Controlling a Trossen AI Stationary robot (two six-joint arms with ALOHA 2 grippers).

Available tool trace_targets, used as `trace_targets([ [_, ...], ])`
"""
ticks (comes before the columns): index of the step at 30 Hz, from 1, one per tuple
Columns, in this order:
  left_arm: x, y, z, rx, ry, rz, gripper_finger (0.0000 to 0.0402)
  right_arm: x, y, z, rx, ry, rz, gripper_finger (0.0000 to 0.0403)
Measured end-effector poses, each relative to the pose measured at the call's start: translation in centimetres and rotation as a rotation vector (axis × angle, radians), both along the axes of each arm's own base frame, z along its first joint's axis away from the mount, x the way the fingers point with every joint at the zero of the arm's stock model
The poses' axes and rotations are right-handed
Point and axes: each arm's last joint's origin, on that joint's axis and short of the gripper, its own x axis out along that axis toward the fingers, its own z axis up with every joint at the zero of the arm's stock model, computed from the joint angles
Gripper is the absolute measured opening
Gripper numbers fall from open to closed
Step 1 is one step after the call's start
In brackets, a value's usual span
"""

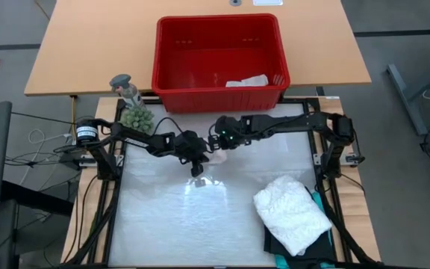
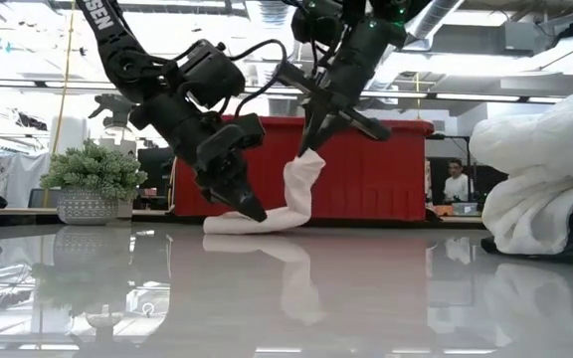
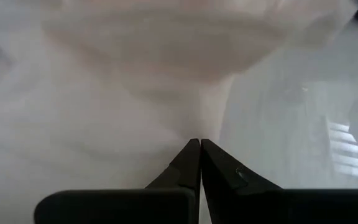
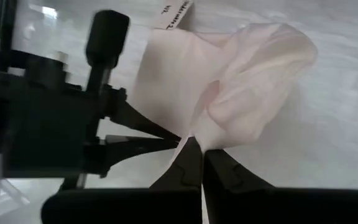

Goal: Fold Laundry from Bin
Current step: Fold the white underwear

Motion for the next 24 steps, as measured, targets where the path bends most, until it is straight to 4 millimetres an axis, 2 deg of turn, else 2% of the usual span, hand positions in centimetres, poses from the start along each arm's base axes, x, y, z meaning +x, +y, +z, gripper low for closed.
trace_targets([
  [18, 1.1, 0.1, 1.0, 0.099, -0.148, 0.053, 0.0000, 0.0, 0.2, -0.3, -0.012, 0.025, 0.040, 0.0021],
  [24, 1.6, -0.8, -0.4, 0.092, -0.120, 0.024, 0.0000, -0.1, 0.1, -0.3, -0.021, 0.034, 0.054, 0.0021],
])
